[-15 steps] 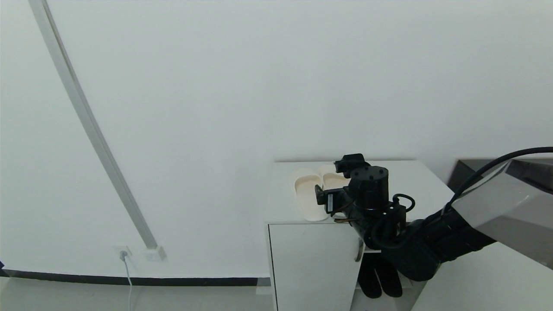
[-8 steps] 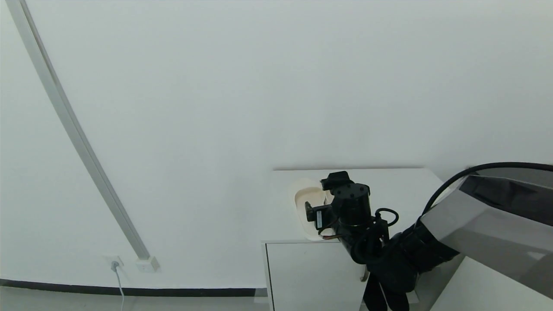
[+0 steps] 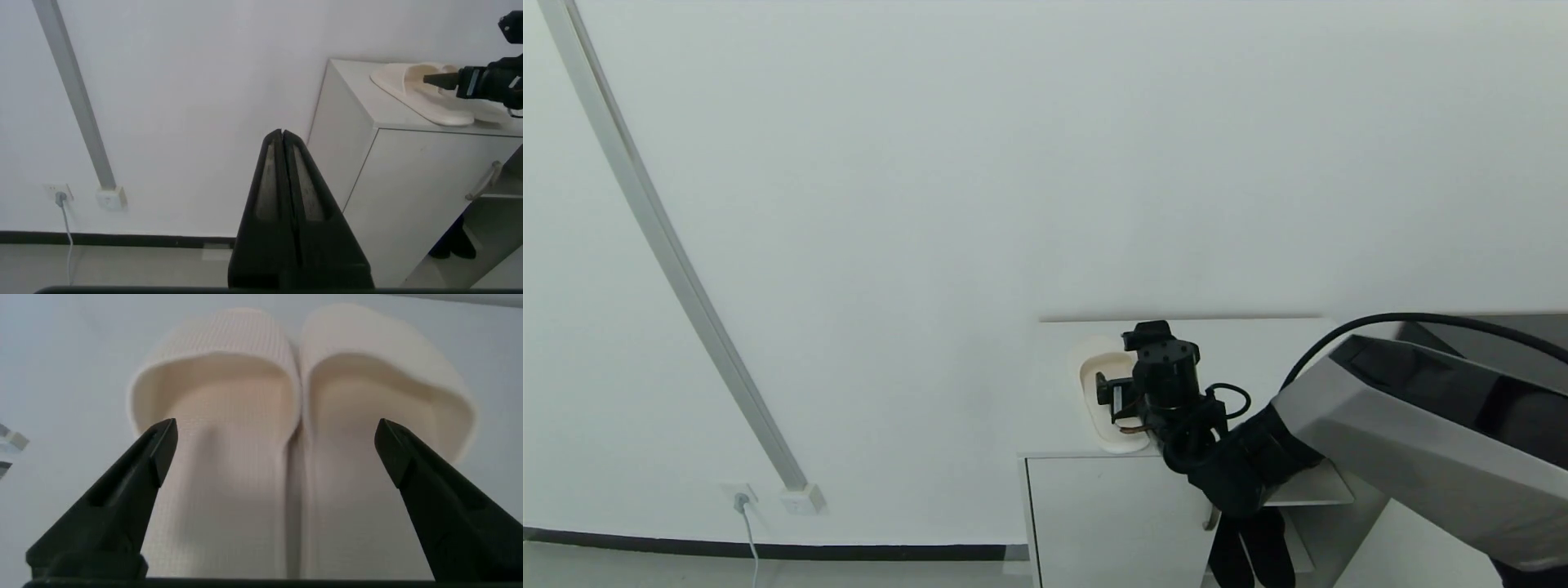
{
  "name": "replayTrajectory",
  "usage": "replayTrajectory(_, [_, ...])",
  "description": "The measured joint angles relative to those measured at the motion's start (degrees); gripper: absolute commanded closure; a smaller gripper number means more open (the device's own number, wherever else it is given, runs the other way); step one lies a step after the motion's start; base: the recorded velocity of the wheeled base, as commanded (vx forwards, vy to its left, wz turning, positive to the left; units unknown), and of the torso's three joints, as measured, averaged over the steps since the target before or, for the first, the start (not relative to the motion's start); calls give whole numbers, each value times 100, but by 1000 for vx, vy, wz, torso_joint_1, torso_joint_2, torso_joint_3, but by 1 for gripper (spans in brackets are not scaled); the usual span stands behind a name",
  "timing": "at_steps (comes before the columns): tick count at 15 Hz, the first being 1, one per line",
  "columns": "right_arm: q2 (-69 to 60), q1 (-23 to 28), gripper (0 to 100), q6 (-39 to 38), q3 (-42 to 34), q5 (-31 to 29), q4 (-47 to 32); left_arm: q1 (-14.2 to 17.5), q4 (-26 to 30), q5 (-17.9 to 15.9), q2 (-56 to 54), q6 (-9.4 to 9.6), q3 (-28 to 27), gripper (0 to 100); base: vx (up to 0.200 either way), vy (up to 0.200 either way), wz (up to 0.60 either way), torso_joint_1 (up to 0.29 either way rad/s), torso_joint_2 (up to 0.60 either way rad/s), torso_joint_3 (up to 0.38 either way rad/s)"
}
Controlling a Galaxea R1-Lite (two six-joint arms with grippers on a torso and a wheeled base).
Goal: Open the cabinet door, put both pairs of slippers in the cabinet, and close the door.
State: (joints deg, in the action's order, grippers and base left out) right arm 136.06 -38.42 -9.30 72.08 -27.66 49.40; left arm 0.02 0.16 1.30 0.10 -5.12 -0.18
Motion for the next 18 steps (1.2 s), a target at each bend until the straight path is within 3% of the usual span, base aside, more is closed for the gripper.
replayTrajectory(13, [875, 382, 0, 158, 1935, 201, -994, 5, 2, 0, 0, -2, 0, 100, 0, 0, 0, 0, 0, 0])
replayTrajectory(14, [928, 393, 100, 178, 2086, 201, -1058, 2, 2, 0, 0, -5, 0, 100, 0, 0, 0, 0, 0, 0])
replayTrajectory(18, [1093, 450, 100, 194, 2398, 196, -1203, -2, 2, 0, 0, -5, 0, 100, 0, 0, 0, 0, 0, 0])
